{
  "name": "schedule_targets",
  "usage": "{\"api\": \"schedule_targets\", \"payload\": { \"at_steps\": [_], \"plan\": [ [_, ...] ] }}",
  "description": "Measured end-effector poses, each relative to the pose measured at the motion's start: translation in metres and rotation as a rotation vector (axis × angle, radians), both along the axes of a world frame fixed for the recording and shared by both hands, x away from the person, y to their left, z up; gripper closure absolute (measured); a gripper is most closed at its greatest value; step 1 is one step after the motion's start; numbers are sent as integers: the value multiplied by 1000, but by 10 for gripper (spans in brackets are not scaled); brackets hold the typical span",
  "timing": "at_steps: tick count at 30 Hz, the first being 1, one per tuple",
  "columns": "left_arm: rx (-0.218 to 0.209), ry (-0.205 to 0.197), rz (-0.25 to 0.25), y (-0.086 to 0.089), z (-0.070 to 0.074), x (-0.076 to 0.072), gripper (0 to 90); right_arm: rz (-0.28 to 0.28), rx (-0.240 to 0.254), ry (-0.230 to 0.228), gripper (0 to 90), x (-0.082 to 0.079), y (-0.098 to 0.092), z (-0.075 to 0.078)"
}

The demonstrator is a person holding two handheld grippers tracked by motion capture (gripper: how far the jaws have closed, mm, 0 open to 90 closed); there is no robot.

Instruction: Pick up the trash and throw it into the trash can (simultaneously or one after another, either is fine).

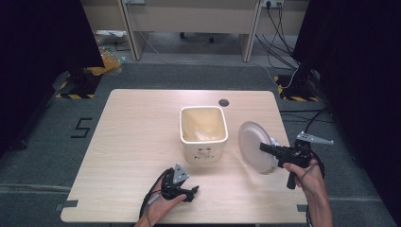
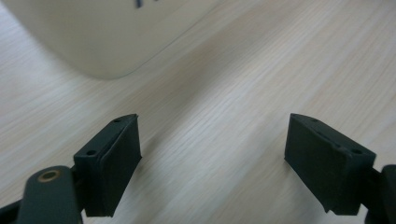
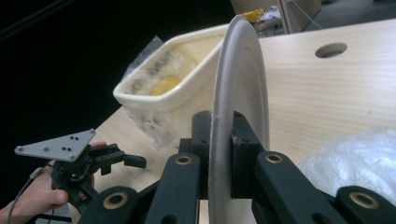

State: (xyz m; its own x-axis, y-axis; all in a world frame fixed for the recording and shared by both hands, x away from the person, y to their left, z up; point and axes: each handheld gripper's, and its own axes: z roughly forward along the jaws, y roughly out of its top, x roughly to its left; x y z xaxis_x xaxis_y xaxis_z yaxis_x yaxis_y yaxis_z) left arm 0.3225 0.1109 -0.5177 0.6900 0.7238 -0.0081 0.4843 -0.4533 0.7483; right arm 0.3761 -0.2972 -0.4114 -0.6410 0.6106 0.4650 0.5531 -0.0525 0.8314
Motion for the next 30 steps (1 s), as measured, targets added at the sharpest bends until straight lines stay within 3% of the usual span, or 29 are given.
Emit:
{"api": "schedule_targets", "payload": {
  "at_steps": [8,12,15,22,30],
  "plan": [
    [7,-5,83,33,0,3,176,-5,37,-52,836,-1,-6,20],
    [29,-12,114,46,-1,2,175,4,52,-82,836,0,-5,37],
    [19,-10,123,52,-3,-1,162,15,53,-110,837,2,-1,52],
    [0,16,129,57,-5,-3,141,63,62,-155,836,12,22,81],
    [-3,15,128,57,-5,-3,136,135,84,-152,837,33,61,101]
  ]
}}
